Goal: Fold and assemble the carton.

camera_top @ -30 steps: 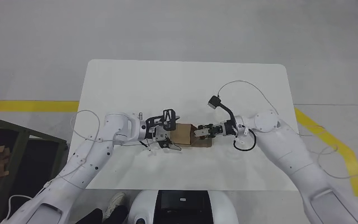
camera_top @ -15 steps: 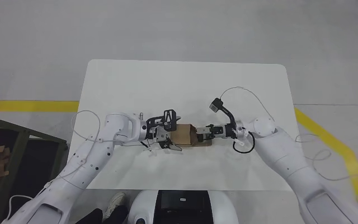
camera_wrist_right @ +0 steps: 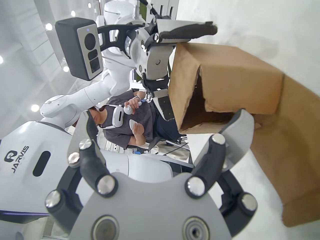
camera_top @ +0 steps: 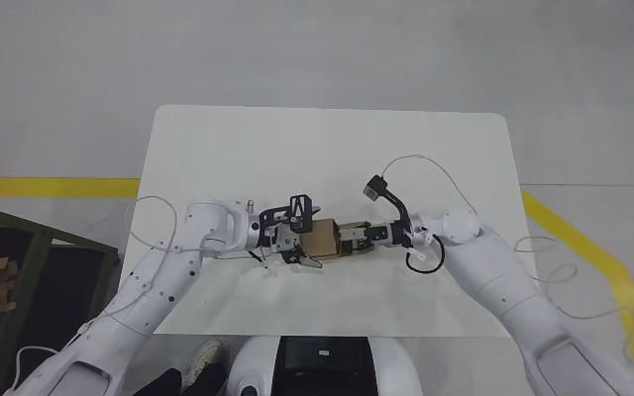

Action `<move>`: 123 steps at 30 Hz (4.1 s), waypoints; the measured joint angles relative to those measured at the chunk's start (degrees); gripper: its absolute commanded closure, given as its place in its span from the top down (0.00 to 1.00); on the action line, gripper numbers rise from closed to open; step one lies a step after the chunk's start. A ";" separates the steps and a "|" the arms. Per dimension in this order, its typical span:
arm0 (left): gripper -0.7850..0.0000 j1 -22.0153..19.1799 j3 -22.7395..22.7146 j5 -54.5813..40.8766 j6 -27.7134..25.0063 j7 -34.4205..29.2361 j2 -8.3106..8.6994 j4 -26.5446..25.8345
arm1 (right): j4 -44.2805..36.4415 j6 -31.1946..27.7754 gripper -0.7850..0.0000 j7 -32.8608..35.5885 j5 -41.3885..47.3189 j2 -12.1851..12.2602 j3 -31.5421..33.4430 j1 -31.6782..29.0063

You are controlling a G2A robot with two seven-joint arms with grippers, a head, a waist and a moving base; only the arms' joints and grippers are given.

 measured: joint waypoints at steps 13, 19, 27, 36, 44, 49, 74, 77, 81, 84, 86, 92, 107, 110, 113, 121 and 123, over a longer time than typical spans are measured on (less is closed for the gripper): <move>1.00 0.27 -0.45 0.11 -0.33 -0.09 0.07 0.08 | -1.46 0.40 1.00 0.41 -0.93 -0.56 -1.46 0.53; 1.00 0.43 -0.70 0.19 -0.44 -0.16 0.15 0.20 | -1.36 0.37 1.00 0.38 -1.20 -1.04 -2.63 1.34; 1.00 0.60 -0.82 0.18 -0.44 0.15 0.26 -0.03 | -0.89 0.15 1.00 0.16 -0.95 -1.63 -4.05 2.48; 1.00 0.30 -0.35 0.26 -0.44 0.50 0.44 -0.24 | 0.35 -0.16 1.00 -0.15 -0.88 -1.28 -4.06 3.30; 1.00 0.39 -0.01 0.03 -0.44 0.50 0.65 -0.67 | 0.61 -1.20 1.00 -1.19 -0.53 -1.18 -4.22 3.30; 1.00 0.13 0.60 -0.07 -0.44 0.45 0.70 -0.92 | 1.55 -2.23 1.00 -2.23 -0.74 -1.88 -5.27 4.02; 1.00 0.14 0.40 -0.68 -0.44 0.35 1.66 -1.00 | 3.64 -0.71 1.00 -0.69 5.72 -3.65 -6.29 2.75; 1.00 0.29 0.21 -0.62 -0.44 0.49 1.72 -1.19 | 3.75 -0.68 1.00 -0.67 5.75 -3.90 -6.35 2.60; 1.00 0.46 -0.01 -0.46 -0.44 0.44 1.78 -1.47 | 3.99 -0.61 1.00 -0.60 5.85 -4.15 -6.19 2.51; 1.00 0.57 -0.06 -0.37 -0.44 0.44 1.78 -1.62 | 3.95 -0.63 1.00 -0.62 5.03 -4.16 -6.00 2.62; 1.00 0.62 0.01 -0.27 -0.43 0.38 1.76 -1.66 | 3.91 -0.60 1.00 -0.59 4.13 -3.98 -5.66 3.00; 1.00 0.59 0.03 -0.14 -0.44 0.14 1.71 -1.76 | 4.35 0.03 1.00 0.03 1.86 -2.73 -3.46 3.65; 1.00 3.75 -5.22 -0.09 -0.40 -0.18 3.49 -5.43 | -0.90 0.60 1.00 0.59 -5.17 3.20 6.55 -1.51; 1.00 5.19 -6.14 0.04 -0.43 -0.97 3.93 -5.64 | -1.52 0.65 1.00 0.38 -6.56 4.29 8.72 -3.36; 1.00 6.02 -6.03 0.09 -0.44 -1.38 4.12 -5.90 | -2.80 1.26 1.00 0.05 -7.26 5.23 10.84 -5.39; 1.00 5.24 -4.50 0.78 -0.27 -1.13 3.76 -4.62 | -6.11 2.81 1.00 -0.93 -8.45 6.54 13.80 -9.67; 1.00 4.77 -3.95 0.95 -0.13 -0.94 3.56 -4.08 | -6.49 3.20 1.00 -1.13 -8.07 6.54 13.84 -10.46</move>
